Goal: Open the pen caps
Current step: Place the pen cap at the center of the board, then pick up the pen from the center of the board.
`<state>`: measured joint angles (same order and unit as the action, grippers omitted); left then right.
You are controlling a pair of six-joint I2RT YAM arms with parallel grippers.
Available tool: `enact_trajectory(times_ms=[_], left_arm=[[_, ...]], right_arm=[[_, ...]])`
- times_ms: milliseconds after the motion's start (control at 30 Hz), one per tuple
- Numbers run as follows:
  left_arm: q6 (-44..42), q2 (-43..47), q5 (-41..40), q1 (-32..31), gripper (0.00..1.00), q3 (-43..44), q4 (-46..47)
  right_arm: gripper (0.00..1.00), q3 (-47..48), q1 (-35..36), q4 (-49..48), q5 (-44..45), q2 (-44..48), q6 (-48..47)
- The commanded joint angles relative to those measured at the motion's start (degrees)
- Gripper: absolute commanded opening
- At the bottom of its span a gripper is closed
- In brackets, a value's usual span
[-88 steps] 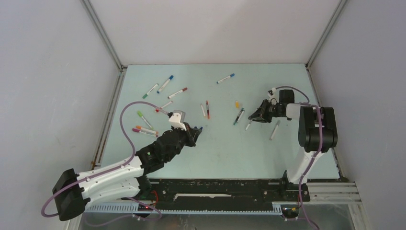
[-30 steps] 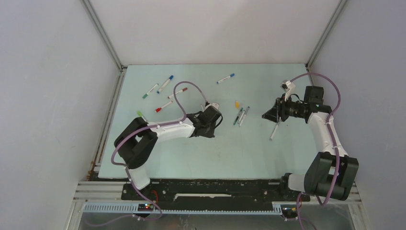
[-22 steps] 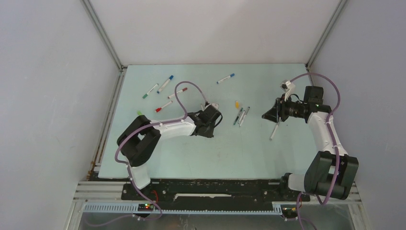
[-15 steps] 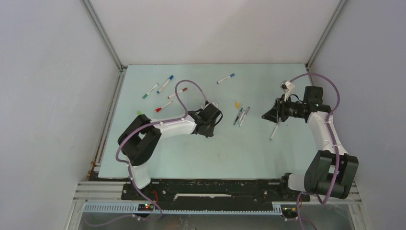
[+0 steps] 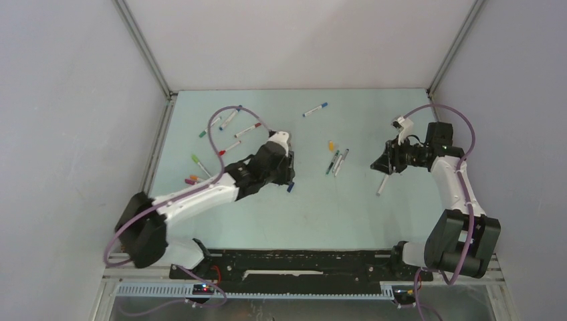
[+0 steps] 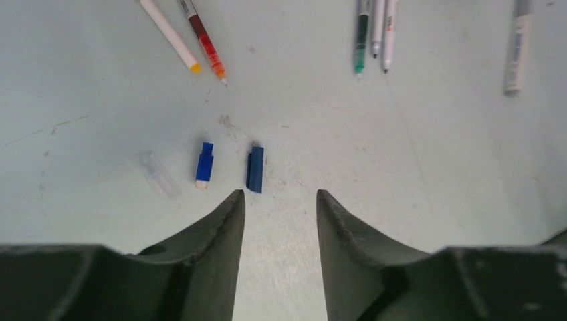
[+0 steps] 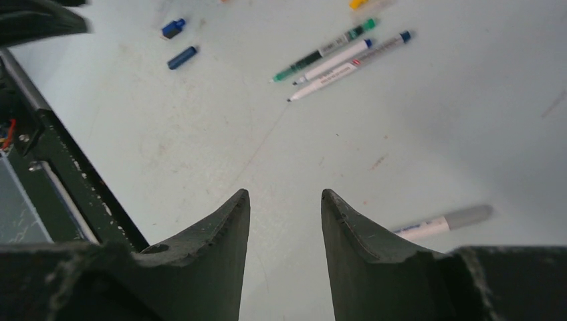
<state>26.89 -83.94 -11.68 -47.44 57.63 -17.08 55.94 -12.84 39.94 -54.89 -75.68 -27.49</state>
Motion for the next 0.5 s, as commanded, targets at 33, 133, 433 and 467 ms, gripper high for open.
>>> enact_trajectory(times_ms=[33,133,433,467], left_arm=[[0.47,14.91,-0.26,0.28,0.54,-11.53,10.74],[1.3,22.09,-3.24,0.28,0.67,-16.25,12.88],[3.6,33.56,-6.4,0.39,0.94,-25.67,16.71],[3.88,34.14,-6.34,0.37,0.94,-26.32,16.76]], right_arm=[[0.46,-1.89,-1.44,-2.17,8.91,1.53,1.03],[0.46,-2.71,-1.66,-5.02,14.53,0.68,5.59],[0.48,-2.86,-1.32,-9.41,26.86,-5.53,16.62],[0.48,-2.86,-1.19,-9.85,28.25,-6.05,17.78]])
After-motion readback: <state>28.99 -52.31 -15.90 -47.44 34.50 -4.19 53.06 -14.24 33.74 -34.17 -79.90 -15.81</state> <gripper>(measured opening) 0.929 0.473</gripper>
